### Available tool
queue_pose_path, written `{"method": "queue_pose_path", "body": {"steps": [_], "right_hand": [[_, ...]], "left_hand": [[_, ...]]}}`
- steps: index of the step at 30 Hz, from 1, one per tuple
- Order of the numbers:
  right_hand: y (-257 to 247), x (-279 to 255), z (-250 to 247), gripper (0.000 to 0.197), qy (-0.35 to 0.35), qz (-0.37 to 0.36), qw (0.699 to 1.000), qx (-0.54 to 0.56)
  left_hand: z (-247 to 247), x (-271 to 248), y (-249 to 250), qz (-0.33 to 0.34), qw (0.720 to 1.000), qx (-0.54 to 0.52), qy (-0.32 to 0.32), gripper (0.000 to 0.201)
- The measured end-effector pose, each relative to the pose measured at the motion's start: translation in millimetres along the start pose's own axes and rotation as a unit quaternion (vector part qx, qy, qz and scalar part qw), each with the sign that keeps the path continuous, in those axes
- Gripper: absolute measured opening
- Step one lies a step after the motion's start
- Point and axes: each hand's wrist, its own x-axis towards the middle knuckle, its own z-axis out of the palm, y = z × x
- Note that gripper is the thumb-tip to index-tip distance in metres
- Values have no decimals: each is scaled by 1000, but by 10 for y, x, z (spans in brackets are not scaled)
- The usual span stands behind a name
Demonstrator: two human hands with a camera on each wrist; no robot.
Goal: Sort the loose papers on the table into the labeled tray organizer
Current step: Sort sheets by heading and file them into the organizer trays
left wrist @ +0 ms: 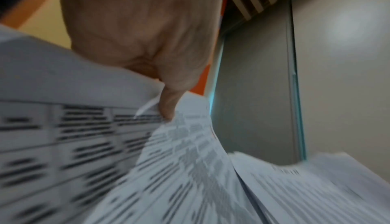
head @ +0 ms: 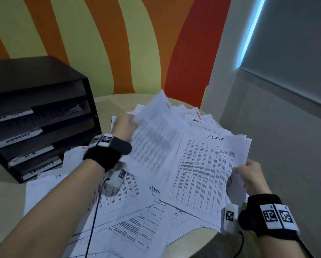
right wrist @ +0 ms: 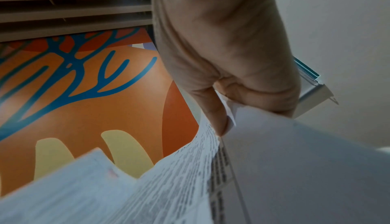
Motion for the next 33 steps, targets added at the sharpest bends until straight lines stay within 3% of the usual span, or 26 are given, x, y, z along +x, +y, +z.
{"method": "queue_pose_path", "body": {"steps": [3, 6, 10, 13, 15, 17, 20, 23, 26, 29, 31, 33], "right_hand": [[5, -3, 21, 29, 0, -9, 1000, 8], [-47, -55, 30, 26, 10, -29, 999, 27], [-189, -196, 45, 25, -9, -71, 995, 73], [-306, -299, 109, 29, -36, -111, 988, 105], [-358, -346, 175, 20, -55, -135, 981, 129], [-410, -417, 238, 18, -69, -157, 973, 153], [-492, -551, 313, 34, -87, -185, 957, 204], [-605, -687, 347, 50, -78, -217, 944, 236], [-678, -793, 354, 26, -65, -301, 930, 200], [-678, -797, 371, 45, -38, -365, 918, 151], [-650, -757, 378, 48, -31, -358, 923, 138], [-565, -672, 403, 44, -43, -317, 939, 128]], "left_hand": [[-392, 120, 44, 14, 983, -167, 73, 22], [-590, 69, 158, 25, 970, -219, 98, 12], [-388, -197, 276, -12, 957, -286, -44, 17], [-62, -389, 346, -4, 959, -264, -105, 22], [145, -466, 394, 13, 970, -218, -111, 25], [296, -533, 420, -14, 961, -247, -124, 27], [386, -598, 502, -33, 945, -299, -128, 39], [362, -556, 587, 35, 956, -278, -91, 26], [276, -540, 719, 106, 955, -273, -49, 19], [223, -517, 800, 172, 947, -271, -35, 24], [263, -470, 761, 183, 948, -255, -58, 24], [375, -415, 615, 146, 961, -205, -117, 30]]}}
